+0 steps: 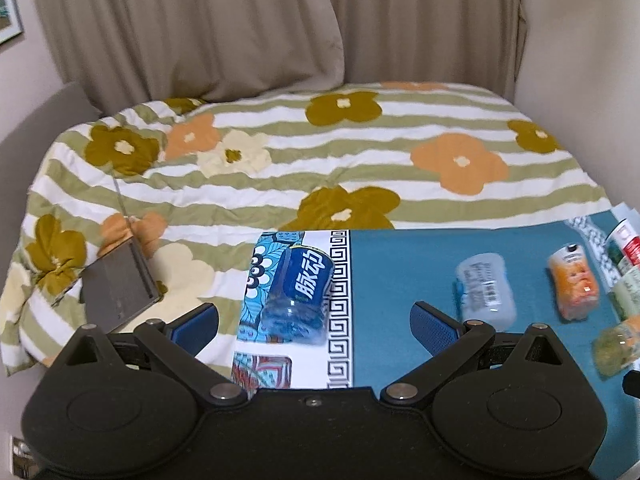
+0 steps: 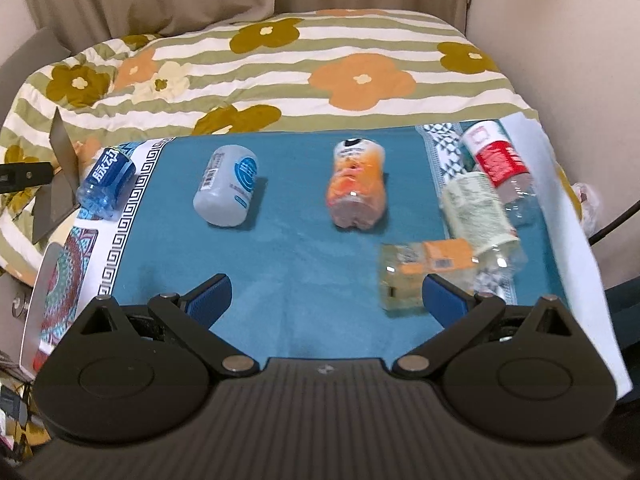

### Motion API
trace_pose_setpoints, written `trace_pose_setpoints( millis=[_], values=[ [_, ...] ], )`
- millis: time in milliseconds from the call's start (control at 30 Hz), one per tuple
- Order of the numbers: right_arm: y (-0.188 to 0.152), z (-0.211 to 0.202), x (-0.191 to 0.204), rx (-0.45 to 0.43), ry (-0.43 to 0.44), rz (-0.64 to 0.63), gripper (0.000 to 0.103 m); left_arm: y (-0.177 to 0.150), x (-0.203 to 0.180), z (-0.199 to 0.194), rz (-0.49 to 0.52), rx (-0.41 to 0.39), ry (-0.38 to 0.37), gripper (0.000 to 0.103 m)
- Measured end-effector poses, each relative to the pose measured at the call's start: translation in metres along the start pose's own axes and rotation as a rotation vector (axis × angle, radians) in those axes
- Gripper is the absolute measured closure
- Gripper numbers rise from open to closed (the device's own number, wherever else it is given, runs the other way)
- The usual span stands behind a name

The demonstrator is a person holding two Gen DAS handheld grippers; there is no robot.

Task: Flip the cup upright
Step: 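Move the left tool to the blue cup lying on its side and grasp it, then lift the blue cup off the mat with the left tool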

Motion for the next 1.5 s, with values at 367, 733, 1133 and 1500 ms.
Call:
trace_pose_setpoints(
  millis=[367, 733, 1133, 1500],
  values=[
    [0.006, 0.055, 0.04, 0.087, -0.07, 0.041, 0.0, -0.004, 0.029, 0.102, 0.05, 0.137, -0.094, 0.001],
    [-0.003, 0.074, 0.052, 0.136, -0.119, 0.081, 0.0, -0.017, 0.031, 0.15, 0.054, 0.255, -0.177, 0.024],
    [-0.006, 0.073, 0.049, 0.127, -0.121, 0.107, 0.0, -0.02, 0.029, 0.148, 0.072, 0.247, -0.176, 0.039],
    [-0.003, 0.048, 0.03, 0.08, -0.092, 0.102, 0.0, -0.004, 0.013, 0.102, 0.055, 0.187, -0.164, 0.039]
  ],
)
Point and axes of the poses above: each gripper's, at about its wrist camera, not at the fingertips, and z roughly the way its jaws point, x to its left, y to its top, the point moved 1 cm from there along z, roughly the way its jaws point, and after that the axes turned 13 degrees about -x, right-handed, at the moved point
